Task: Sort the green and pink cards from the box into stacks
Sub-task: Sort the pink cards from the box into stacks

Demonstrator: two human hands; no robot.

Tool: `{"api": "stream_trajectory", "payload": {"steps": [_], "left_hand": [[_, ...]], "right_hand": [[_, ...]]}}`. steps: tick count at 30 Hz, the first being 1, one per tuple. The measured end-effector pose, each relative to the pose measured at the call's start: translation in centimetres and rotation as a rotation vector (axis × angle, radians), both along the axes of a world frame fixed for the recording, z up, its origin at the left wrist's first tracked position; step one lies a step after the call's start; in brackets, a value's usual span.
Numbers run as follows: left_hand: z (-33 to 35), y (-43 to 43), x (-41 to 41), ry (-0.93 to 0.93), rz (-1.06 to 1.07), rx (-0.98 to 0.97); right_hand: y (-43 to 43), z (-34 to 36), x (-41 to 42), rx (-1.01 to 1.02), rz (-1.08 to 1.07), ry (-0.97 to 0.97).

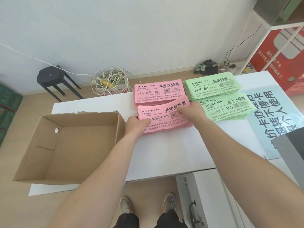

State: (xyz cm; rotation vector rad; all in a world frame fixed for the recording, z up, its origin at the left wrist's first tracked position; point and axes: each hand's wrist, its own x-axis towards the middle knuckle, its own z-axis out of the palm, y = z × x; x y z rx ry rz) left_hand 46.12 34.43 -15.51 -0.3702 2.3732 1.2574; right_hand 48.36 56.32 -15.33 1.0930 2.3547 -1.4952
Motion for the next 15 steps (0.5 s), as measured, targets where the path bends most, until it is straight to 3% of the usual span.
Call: {"api": "stream_trajectory", "payload": {"steps": [4, 7, 9, 12, 15], "left_hand": [[-0.7, 0.0, -0.2, 0.027, 0.0, -0.046], [-0.7, 0.1, 0.2, 0.074, -0.02, -0.148], [-0.5, 0.0, 0.8, 0.198, -0.083, -0.25], [-0.5, -0.1, 1.8, 0.482, -0.329, -0.431], [-1.5, 0.1, 2.1, 0.62, -0.67, -0.652]], "right_hand": [[-0.4, -0.6, 0.3, 0.105, 0.008, -0.034], [-0.6, -0.8, 0.7, 0.326, 0.053, -0.073], [-0.3, -0.5, 1.3, 0.496, 0.148, 0.008], [0.3, 0.1, 2.1, 0.689, 0.446, 0.225], [0.6, 0.2, 2.6, 0.79, 0.773, 0.165]]}}
